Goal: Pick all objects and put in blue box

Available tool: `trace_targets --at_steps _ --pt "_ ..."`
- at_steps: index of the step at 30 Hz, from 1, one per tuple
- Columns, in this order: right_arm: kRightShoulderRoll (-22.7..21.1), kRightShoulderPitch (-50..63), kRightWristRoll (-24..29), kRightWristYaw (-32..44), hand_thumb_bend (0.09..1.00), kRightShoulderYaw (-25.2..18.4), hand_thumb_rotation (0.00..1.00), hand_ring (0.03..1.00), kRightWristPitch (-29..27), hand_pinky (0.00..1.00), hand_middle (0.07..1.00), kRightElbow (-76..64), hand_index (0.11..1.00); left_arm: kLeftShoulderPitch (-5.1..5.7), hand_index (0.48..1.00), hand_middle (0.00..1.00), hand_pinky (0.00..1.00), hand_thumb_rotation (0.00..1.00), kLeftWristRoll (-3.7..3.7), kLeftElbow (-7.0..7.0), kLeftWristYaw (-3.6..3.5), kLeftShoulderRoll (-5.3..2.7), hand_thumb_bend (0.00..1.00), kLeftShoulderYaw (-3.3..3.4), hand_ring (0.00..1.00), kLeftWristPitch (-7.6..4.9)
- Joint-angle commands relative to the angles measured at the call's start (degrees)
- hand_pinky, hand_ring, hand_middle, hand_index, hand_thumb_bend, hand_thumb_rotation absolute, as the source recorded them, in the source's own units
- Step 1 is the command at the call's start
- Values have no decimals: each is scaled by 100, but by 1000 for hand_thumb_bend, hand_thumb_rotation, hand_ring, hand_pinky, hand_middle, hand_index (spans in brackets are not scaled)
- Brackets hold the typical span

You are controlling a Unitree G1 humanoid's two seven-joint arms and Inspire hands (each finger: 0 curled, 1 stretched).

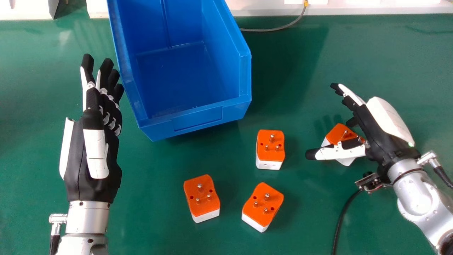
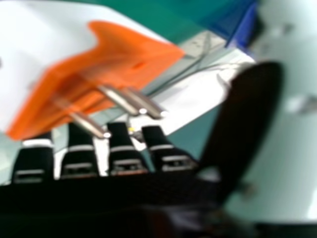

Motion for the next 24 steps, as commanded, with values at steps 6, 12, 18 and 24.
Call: trace_targets --at_steps 6,12,18,24 --pt "-310 142 -42 138 913 62 172 741 120 638 810 -58 835 21 1000 1000 1000 1000 8 -142 -4 -14 898 -38 1000 -53" --pt "-449 233 -18 284 917 82 185 744 113 624 801 -187 836 14 1000 1000 1000 1000 36 -158 25 -24 900 -59 1000 -22" --pt "-518 267 -18 372 916 83 174 748 179 622 802 -303 838 29 1000 1000 1000 1000 40 -185 34 -23 901 -86 1000 0" --pt "-500 283 -42 296 907 103 139 720 134 603 788 -314 826 61 1000 1000 1000 1000 12 -227 16 -9 902 -85 1000 27"
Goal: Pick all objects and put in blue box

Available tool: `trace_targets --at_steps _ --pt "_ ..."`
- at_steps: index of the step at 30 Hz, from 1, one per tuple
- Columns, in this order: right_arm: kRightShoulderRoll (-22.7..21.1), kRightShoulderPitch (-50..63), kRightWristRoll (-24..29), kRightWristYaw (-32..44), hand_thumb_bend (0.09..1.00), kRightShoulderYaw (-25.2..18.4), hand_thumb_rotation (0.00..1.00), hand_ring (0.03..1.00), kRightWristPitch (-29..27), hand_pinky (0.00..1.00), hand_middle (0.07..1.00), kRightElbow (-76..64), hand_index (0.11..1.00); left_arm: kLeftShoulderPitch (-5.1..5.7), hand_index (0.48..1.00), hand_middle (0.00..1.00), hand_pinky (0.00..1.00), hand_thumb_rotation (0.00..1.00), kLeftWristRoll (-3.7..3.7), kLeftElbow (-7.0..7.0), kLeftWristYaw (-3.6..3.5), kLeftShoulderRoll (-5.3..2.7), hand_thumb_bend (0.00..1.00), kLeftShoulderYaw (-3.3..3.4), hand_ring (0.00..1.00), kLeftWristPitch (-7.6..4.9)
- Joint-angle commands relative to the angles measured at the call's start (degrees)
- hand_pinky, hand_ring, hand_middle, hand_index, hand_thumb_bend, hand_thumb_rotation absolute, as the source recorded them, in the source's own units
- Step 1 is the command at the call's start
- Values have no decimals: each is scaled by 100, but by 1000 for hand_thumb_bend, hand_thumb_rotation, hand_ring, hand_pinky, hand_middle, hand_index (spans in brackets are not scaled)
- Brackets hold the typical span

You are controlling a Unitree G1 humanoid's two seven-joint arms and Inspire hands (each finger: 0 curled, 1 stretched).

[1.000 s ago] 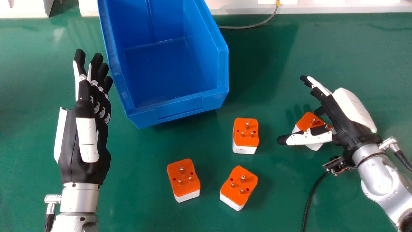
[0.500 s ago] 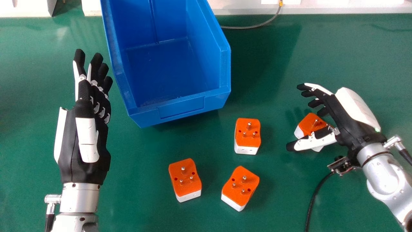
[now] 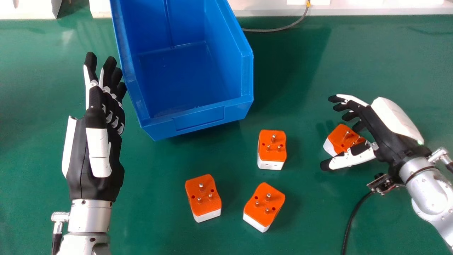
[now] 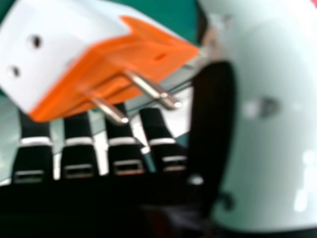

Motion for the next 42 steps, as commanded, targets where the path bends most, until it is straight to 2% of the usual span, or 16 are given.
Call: trace_targets --at_steps 1,10,16,23,25,26,29,42 --pt "-155 150 -16 -9 907 8 139 720 75 603 788 39 826 55 1000 1000 1000 1000 -1 -140 -10 4 902 -22 1000 -15" --pt "-187 183 -81 -154 874 50 50 639 -11 510 728 -4 759 90 1000 1000 1000 1000 -7 -181 -13 2 908 -25 1000 25" --pt "-189 149 -123 -258 857 111 34 619 -122 492 707 64 737 83 1000 1000 1000 1000 -12 -180 -13 12 908 -14 1000 34" --pt "-163 139 -19 -257 806 72 8 535 -236 436 628 125 662 63 1000 1000 1000 1000 -6 -156 -4 4 903 -11 1000 27" --pt "-142 135 -18 -285 719 69 5 516 -221 421 579 134 645 60 1000 1000 1000 1000 -2 -154 0 5 903 -9 1000 24" --pt "-131 133 -22 -299 719 71 5 516 -205 421 579 130 645 59 1000 1000 1000 1000 0 -152 1 6 903 -7 1000 21" --pt "-108 125 -19 -333 631 65 2 488 -180 404 527 129 591 59 1000 1000 1000 1000 8 -162 11 1 902 -10 1000 22" --pt "-49 134 110 -298 550 -23 0 431 -312 367 470 150 529 49 1000 1000 1000 1000 -16 -146 -10 9 901 0 1000 2"
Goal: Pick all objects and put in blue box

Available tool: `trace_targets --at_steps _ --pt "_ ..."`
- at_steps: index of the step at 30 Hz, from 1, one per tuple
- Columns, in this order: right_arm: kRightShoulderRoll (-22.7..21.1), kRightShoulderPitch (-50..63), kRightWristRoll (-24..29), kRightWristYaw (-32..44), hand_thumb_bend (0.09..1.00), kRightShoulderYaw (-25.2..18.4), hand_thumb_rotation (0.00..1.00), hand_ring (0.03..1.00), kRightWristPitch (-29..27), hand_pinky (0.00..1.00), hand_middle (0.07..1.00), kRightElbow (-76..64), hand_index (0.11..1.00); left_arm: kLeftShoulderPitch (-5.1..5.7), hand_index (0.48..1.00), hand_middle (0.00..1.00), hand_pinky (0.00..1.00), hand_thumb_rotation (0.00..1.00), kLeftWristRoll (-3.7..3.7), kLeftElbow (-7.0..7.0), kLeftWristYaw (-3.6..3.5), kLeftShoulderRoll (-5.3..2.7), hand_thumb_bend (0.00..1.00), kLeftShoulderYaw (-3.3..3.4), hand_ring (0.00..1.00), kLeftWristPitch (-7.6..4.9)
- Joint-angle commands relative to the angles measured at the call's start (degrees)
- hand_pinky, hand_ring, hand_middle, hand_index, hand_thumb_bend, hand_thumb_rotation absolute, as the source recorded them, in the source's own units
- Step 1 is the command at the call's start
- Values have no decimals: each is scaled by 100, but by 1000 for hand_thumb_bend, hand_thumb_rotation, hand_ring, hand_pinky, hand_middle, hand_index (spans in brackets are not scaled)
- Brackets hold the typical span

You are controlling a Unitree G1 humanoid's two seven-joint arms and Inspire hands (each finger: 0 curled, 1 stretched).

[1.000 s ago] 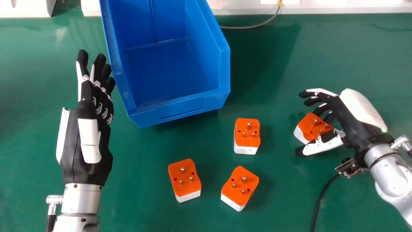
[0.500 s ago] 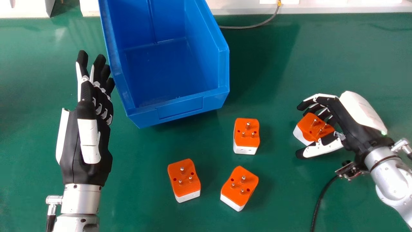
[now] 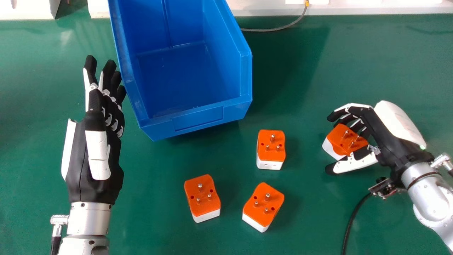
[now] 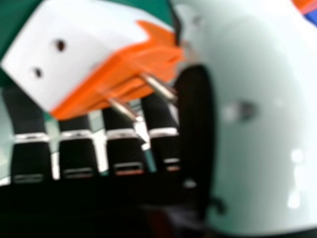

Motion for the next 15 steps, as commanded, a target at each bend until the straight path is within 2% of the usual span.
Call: trace_targets --at_steps 1,15 --pt "-7 33 113 -39 550 -85 0 431 -70 367 470 28 529 -33 1000 1000 1000 1000 -15 -93 -15 6 901 -5 1000 -68" --pt "26 12 66 -182 521 -110 0 391 -96 346 482 40 531 -32 1000 1000 1000 1000 -27 -71 -34 4 901 1 1000 -84"
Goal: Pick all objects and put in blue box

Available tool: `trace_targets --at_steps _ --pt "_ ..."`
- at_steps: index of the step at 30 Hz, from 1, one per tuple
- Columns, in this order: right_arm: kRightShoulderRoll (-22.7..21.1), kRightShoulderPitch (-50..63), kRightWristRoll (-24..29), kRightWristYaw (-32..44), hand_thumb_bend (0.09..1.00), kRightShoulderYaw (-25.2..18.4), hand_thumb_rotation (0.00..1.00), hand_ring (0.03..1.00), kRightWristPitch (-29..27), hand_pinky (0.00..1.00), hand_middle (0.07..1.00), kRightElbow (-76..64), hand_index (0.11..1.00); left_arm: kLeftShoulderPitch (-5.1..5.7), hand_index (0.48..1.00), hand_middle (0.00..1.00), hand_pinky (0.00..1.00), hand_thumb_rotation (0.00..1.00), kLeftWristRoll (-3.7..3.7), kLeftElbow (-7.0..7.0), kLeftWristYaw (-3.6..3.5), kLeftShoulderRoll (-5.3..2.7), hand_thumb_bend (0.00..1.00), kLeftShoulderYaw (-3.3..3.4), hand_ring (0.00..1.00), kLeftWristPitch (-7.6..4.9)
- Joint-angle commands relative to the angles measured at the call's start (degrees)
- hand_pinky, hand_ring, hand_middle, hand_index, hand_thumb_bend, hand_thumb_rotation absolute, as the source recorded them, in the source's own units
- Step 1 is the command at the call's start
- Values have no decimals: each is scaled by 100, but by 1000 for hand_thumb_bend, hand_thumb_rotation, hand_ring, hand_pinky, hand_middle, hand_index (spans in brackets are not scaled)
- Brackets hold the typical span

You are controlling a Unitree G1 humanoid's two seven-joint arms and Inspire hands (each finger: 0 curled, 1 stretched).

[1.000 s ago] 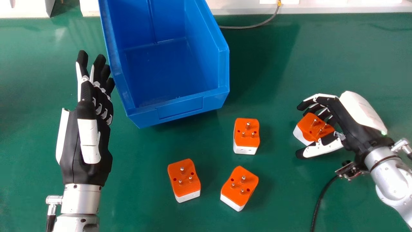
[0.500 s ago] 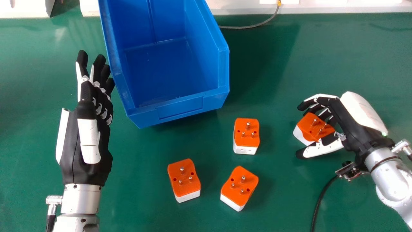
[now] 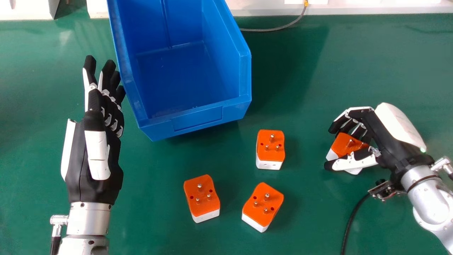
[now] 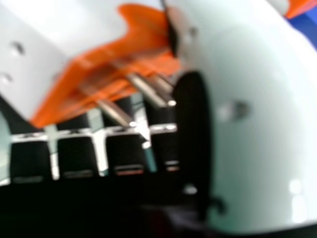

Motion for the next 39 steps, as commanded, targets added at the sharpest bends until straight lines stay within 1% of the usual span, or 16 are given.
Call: trace_targets --at_steps 1,7,12,16,21,35,39 --pt "-11 -44 59 -109 520 -61 0 389 -31 348 483 19 530 -34 1000 1000 1000 1000 -20 -74 -27 5 901 -5 1000 -80" --pt "9 -52 152 -33 518 -118 0 388 -59 360 484 34 529 -35 1000 1000 1000 1000 -2 -84 -8 13 901 1 1000 -70" --pt "16 -65 137 -35 517 -127 0 388 -5 370 485 16 528 -46 1000 1000 1000 1000 -1 -72 -1 12 901 8 1000 -71" --pt "5 -57 154 -28 518 -151 0 395 -43 385 484 10 525 -52 1000 1000 1000 1000 14 -79 9 1 901 -3 1000 -77" --pt "-21 -62 218 61 518 -213 0 397 -48 391 483 -69 524 -62 1000 1000 1000 1000 19 -60 -4 -2 901 -14 1000 -89" --pt "-79 -133 544 502 517 -560 0 393 49 381 483 -695 525 -83 1000 1000 1000 1000 51 -18 8 -21 900 -36 1000 -104" --pt "-106 -223 617 635 516 -622 0 390 65 370 484 -825 526 -84 1000 1000 1000 1000 84 -29 37 -34 896 -47 1000 -105"
